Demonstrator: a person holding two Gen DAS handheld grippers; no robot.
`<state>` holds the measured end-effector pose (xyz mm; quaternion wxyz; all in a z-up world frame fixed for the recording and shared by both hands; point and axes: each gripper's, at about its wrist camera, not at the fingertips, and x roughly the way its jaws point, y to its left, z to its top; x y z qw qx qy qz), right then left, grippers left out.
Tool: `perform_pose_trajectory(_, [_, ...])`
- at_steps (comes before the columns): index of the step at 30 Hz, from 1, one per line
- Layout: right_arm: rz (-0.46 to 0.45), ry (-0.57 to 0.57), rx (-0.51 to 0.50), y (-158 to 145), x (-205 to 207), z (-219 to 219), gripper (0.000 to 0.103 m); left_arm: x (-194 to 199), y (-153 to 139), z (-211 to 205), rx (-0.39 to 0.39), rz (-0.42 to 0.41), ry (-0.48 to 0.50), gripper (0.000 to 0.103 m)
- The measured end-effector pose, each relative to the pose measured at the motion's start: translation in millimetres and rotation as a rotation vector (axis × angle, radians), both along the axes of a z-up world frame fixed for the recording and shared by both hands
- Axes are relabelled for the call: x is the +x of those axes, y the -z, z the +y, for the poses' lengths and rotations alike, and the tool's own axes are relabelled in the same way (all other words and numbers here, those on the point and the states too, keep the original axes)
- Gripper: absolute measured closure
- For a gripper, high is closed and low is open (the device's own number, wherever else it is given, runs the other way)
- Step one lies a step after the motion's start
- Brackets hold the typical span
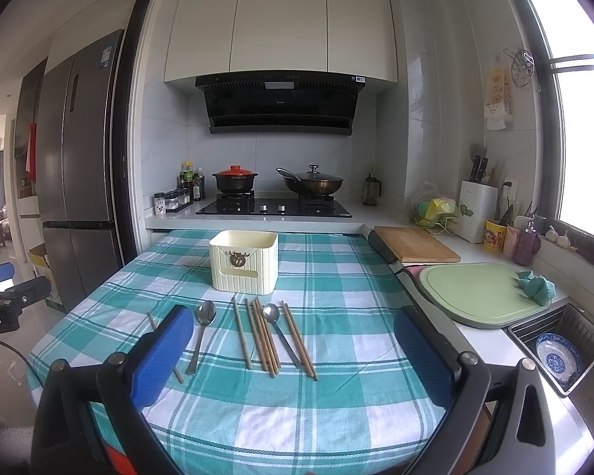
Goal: Organize utensils
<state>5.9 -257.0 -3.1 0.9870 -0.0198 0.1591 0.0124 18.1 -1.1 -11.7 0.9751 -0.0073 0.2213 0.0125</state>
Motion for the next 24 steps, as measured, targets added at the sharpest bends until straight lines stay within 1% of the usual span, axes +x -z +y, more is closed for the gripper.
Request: perform_pose_trajectory(24, [-0.011,0.008,0.005,-2.3,-1.6,-1.3,0.0,0.3,-1.9,0.6,-0.002,0.002,-0.002,0.0])
